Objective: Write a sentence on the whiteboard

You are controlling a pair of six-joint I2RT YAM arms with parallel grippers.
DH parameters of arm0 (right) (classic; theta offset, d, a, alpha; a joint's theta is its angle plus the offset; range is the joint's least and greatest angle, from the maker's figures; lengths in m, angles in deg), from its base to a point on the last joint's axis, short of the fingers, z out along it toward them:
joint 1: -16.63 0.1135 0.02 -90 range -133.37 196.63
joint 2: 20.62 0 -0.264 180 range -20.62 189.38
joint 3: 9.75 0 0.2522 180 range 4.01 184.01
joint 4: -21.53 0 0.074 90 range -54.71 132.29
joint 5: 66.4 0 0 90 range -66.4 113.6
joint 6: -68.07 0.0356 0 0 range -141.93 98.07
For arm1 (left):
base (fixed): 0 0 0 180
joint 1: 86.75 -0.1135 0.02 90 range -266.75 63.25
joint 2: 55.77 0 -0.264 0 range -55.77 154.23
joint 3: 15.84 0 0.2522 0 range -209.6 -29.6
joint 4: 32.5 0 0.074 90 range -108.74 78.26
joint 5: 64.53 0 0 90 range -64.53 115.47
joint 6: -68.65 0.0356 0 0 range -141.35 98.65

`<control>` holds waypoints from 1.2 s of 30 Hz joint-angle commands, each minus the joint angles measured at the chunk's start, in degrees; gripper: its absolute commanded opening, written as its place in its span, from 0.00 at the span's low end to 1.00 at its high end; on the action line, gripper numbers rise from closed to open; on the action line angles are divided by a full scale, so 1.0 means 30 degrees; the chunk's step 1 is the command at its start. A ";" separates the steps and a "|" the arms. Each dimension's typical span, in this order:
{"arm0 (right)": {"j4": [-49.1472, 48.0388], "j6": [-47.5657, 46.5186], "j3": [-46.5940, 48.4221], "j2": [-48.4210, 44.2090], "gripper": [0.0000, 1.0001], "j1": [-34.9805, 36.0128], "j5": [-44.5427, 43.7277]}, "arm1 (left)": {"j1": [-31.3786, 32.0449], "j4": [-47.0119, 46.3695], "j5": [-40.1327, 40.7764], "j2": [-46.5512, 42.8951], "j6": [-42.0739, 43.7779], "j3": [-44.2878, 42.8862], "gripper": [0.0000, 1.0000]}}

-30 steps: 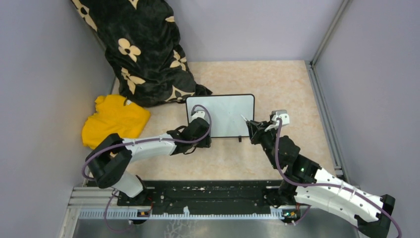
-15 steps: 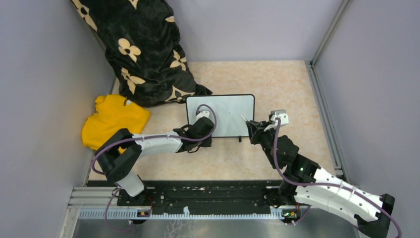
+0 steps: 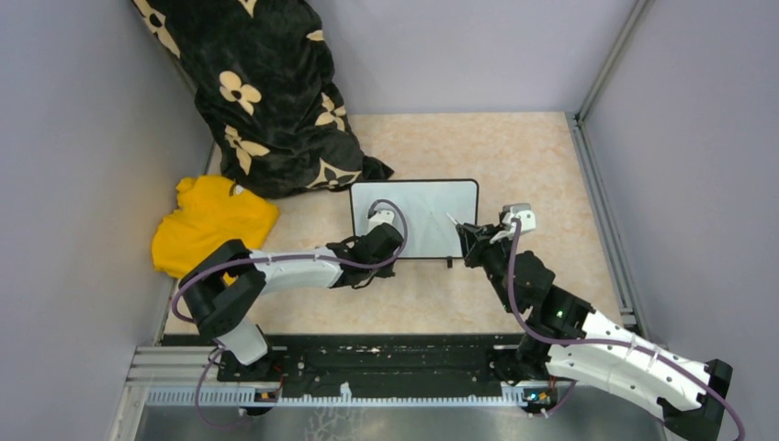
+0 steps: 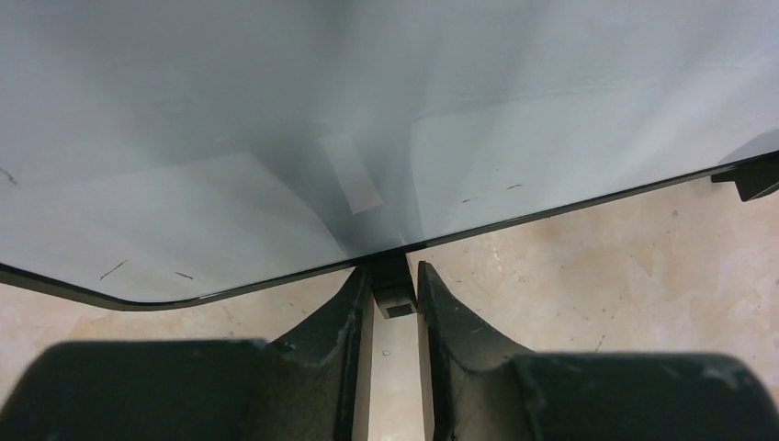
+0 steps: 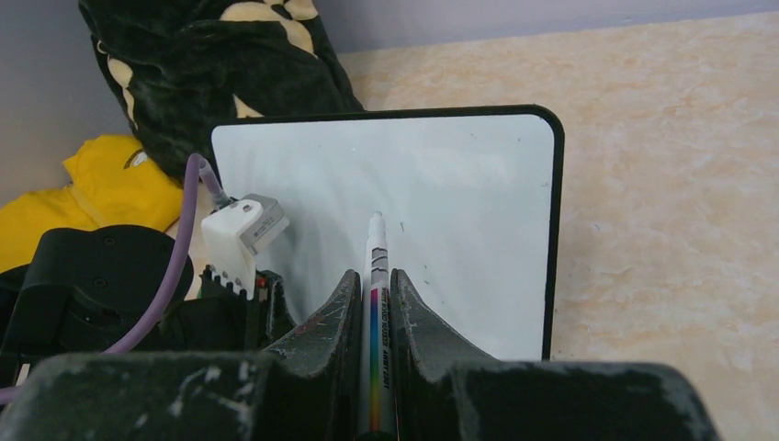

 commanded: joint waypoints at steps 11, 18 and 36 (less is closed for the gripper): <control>0.0332 0.0496 0.0174 -0.0732 0.00 -0.0020 -0.0264 | 0.1324 0.0600 0.0568 -0.0496 -0.1830 0.0344 0.23; 0.0455 0.0563 0.0231 -0.0805 0.00 -0.0005 -0.0144 | 0.1840 0.1364 0.1706 -0.0022 -0.3858 0.0144 0.16; 0.0943 0.0666 0.0228 -0.1305 0.00 -0.0005 -0.0102 | 0.2183 0.2568 0.2405 0.1210 -0.5842 -0.1246 0.14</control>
